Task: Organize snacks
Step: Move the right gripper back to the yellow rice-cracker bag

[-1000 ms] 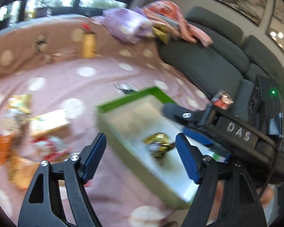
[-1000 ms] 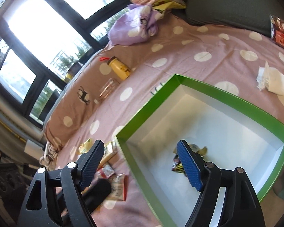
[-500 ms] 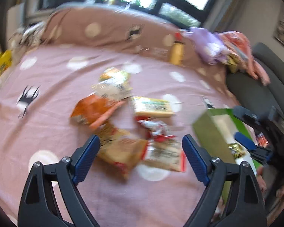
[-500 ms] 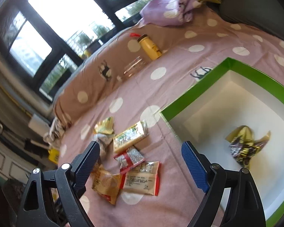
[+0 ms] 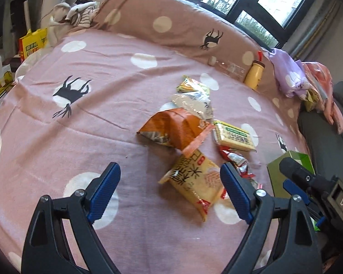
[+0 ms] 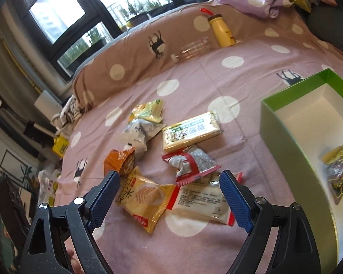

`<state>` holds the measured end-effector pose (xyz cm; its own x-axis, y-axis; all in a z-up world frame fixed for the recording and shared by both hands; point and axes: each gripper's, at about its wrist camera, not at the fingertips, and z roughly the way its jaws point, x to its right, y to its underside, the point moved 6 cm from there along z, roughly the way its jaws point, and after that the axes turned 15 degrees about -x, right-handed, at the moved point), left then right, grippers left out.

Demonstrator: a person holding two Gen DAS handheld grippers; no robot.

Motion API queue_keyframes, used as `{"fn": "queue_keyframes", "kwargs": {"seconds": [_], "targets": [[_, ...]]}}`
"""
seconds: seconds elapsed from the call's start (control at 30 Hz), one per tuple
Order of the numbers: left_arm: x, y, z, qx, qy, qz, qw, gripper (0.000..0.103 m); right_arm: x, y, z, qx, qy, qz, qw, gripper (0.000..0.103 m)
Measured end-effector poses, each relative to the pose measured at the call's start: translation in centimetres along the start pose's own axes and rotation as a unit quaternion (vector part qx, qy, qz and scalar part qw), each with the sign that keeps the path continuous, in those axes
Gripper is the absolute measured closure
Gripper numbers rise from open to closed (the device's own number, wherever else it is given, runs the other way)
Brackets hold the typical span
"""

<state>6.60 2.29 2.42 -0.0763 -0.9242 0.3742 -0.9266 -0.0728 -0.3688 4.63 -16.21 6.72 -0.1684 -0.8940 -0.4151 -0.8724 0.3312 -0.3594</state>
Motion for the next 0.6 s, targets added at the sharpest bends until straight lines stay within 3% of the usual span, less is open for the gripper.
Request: {"fn": "queue_keyframes", "kwargs": {"seconds": [0.1, 0.27, 0.6], "targets": [[-0.3, 0.0, 0.5, -0.008, -0.008, -0.003, 0.9999, 0.014, 0.2, 0.1, 0.9, -0.02, -0.031, 0.014, 0.999, 0.009], [0.0, 0.5, 1.9, -0.033, -0.019, 0.013, 0.9992, 0.014, 0.9, 0.4, 1.8, -0.044, -0.042, 0.033, 0.998, 0.009], [1.0, 1.4, 3.5, -0.066, 0.003, 0.026, 0.9975, 0.015, -0.5, -0.2, 3.4, -0.08, -0.085, 0.023, 0.993, 0.01]]}}
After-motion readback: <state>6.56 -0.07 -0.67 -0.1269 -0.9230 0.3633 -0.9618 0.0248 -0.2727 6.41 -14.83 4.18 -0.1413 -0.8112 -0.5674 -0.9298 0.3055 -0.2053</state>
